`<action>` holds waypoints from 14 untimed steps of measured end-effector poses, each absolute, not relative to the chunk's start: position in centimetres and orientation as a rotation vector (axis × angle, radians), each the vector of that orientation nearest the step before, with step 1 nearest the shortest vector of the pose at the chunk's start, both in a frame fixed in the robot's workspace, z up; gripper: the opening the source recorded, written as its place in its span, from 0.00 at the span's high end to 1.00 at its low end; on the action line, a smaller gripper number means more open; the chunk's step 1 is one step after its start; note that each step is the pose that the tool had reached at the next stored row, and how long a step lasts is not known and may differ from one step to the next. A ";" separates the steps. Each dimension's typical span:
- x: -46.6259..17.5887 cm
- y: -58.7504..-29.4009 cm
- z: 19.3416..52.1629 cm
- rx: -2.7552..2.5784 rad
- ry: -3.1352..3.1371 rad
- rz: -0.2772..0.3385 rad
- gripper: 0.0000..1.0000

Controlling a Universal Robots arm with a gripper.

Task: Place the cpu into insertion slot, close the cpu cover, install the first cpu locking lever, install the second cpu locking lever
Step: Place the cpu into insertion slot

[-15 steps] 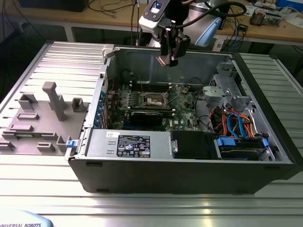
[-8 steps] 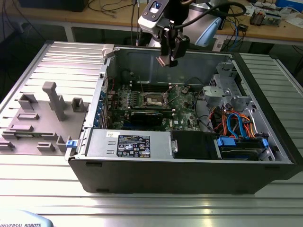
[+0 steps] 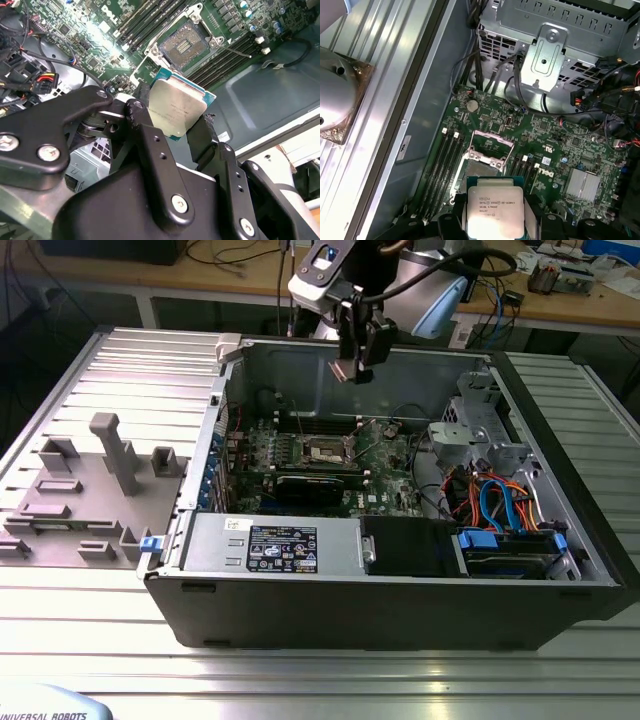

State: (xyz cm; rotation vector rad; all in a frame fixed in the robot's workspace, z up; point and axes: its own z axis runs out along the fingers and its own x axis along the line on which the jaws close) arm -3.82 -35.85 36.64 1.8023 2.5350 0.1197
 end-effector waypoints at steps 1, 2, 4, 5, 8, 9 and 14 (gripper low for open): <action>-3.8 -35.8 36.6 1.816 2.525 0.120 0.46; -3.8 -35.8 36.6 1.828 2.516 0.119 0.46; -3.8 -35.8 36.5 1.860 2.490 0.119 0.46; -3.8 -35.8 36.5 1.876 2.478 0.118 0.46; -3.8 -35.8 36.4 1.935 2.430 0.117 0.46; -3.8 -35.9 36.3 1.963 2.406 0.116 0.46; -3.8 -35.8 35.9 2.004 2.368 0.111 0.46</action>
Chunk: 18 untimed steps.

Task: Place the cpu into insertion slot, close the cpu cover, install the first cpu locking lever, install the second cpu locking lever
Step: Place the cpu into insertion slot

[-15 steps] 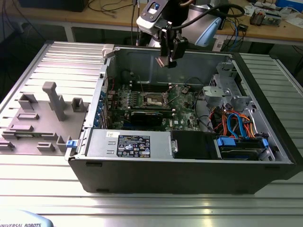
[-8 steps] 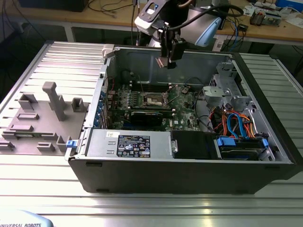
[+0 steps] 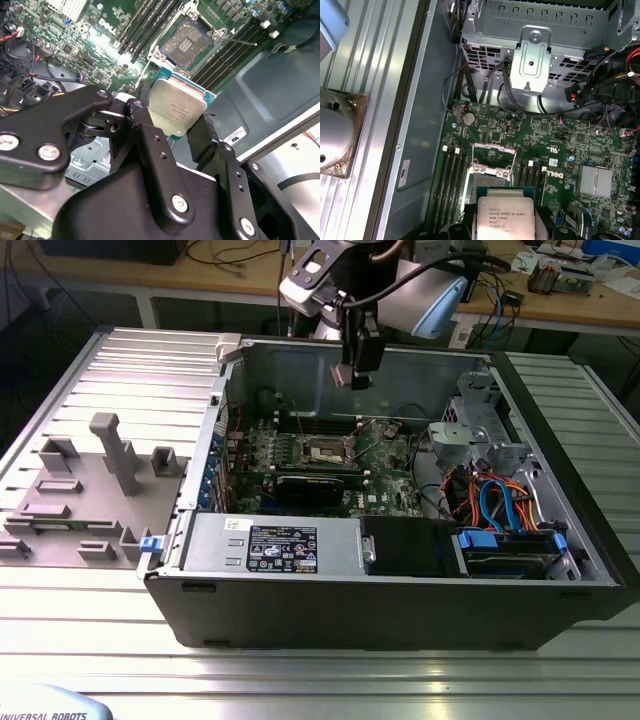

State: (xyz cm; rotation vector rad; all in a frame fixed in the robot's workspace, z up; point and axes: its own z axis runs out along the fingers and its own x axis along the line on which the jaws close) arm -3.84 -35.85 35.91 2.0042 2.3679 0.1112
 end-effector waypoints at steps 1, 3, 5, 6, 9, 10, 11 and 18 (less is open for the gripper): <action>-3.8 -35.8 35.8 2.007 2.364 0.109 0.46; -3.8 -35.8 35.7 2.010 2.358 0.105 0.46; -3.8 -35.9 35.5 2.015 2.351 0.100 0.46; -3.8 -35.9 35.4 2.020 2.343 0.095 0.46; -3.8 -35.9 35.4 2.029 2.334 0.093 0.46; -3.8 -35.9 35.4 2.030 2.333 0.092 0.46; -3.8 -35.8 35.4 2.031 2.333 0.093 0.46; -3.8 -35.8 35.4 2.032 2.331 0.093 0.46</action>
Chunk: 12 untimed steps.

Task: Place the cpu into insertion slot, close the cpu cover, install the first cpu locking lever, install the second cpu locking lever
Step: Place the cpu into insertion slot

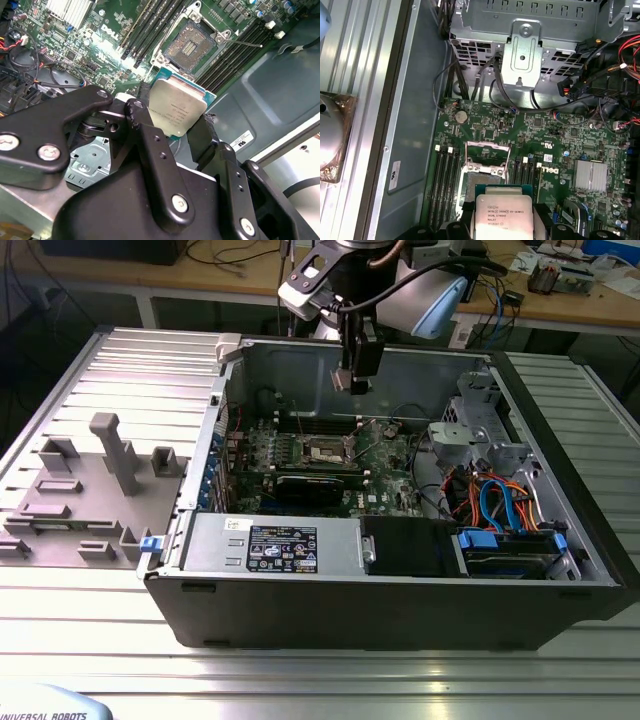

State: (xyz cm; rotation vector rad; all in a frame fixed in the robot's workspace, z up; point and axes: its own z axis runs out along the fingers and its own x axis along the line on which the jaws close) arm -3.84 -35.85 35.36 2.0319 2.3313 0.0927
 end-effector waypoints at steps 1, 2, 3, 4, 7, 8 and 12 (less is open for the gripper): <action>-3.8 -35.8 35.4 2.032 2.331 0.093 0.46; -3.8 -35.8 35.4 2.032 2.331 0.093 0.46; -3.8 -35.8 35.4 2.032 2.331 0.093 0.46; -3.8 -35.8 35.4 2.032 2.331 0.093 0.46; -3.9 -35.8 35.3 2.034 2.330 0.093 0.46; -3.9 -35.8 35.3 2.047 2.318 0.092 0.46; -3.9 -35.8 34.9 2.105 2.263 0.090 0.46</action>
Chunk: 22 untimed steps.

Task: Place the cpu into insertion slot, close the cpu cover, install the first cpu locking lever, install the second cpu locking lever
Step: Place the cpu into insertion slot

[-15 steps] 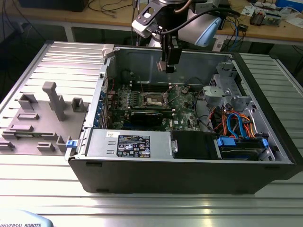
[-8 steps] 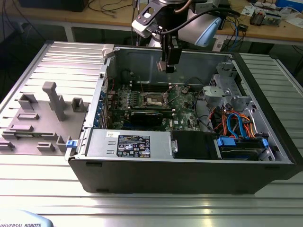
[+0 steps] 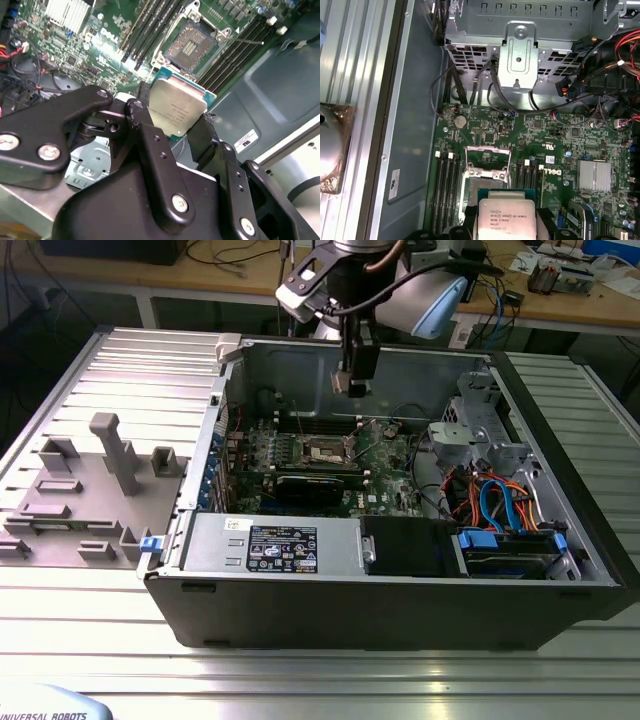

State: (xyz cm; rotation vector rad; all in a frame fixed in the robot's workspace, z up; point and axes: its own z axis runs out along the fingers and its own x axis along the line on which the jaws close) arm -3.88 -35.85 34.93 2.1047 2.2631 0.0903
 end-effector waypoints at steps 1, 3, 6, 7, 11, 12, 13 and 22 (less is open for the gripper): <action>-3.9 -35.8 34.9 2.116 2.252 0.090 0.46; -3.9 -35.8 34.8 2.125 2.241 0.092 0.46; -3.9 -35.6 34.0 2.120 2.233 0.105 0.46; -3.9 -35.6 33.6 2.124 2.235 0.112 0.46; -3.9 -35.3 31.0 2.155 2.213 0.121 0.46; -3.9 -35.3 30.8 2.161 2.218 0.135 0.46; -3.9 -35.3 30.7 2.164 2.220 0.142 0.46; -3.9 -35.3 30.5 2.164 2.221 0.143 0.46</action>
